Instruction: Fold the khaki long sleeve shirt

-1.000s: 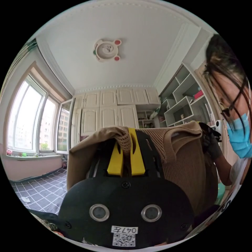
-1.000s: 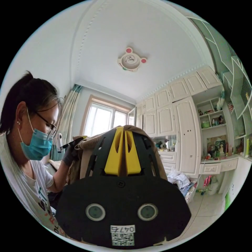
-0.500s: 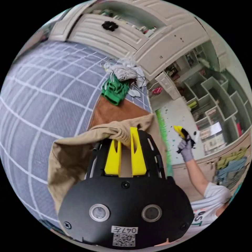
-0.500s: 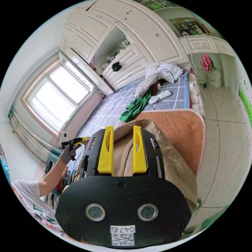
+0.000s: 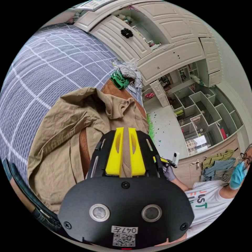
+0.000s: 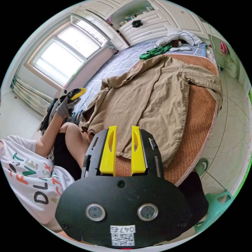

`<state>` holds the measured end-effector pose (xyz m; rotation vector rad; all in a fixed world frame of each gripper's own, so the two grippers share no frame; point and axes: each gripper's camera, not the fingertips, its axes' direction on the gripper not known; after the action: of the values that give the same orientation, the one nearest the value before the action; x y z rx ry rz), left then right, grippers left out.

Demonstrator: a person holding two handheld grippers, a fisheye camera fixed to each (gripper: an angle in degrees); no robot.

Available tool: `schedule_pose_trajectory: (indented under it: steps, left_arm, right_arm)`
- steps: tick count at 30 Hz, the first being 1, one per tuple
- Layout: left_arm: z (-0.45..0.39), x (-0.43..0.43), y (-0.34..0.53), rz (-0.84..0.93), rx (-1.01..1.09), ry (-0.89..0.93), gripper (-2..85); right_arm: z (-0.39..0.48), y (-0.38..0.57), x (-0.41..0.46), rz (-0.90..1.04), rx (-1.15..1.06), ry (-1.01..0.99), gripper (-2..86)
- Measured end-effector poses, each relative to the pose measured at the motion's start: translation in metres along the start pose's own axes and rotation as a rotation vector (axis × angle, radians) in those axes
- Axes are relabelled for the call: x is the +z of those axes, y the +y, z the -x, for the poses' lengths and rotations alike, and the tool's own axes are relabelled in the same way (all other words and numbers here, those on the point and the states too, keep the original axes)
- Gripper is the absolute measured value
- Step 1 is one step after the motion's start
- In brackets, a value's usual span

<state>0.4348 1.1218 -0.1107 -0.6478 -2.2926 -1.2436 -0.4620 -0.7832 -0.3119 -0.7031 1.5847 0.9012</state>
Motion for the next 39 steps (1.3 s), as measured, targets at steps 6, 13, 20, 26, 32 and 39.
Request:
schedule_pose_trajectory:
  steps: [6,13,20,26,32,39]
  left_arm:
    - [-0.044,0.038,-0.01,0.108,-0.009,-0.029,-0.7]
    - [-0.082,0.089,-0.063,0.09,-0.04,0.029,-1.0]
    - [-0.044,0.094,-0.086,-0.157,-0.286,0.096,-1.0]
    - [-0.047,0.109,-0.087,-0.269,-0.439,0.128,-1.0]
    - [-0.073,0.147,-0.103,-0.158,-0.515,0.096,-1.0]
    - [-0.127,0.098,-0.119,-0.188,-0.515,-0.2,-1.0]
  right_arm:
    - [0.085,-0.041,-0.001,-0.05,-0.118,-0.045,5.4]
    - [0.187,-0.171,0.018,-0.024,-0.46,0.07,5.9]
    - [0.215,-0.304,0.102,0.129,-0.484,0.232,5.3]
    - [0.228,-0.372,0.177,0.303,-0.61,0.428,6.0]
    - [0.239,-0.413,0.219,0.487,-0.743,0.436,-0.4]
    - [0.265,-0.565,0.184,0.452,-0.694,0.296,-0.5]
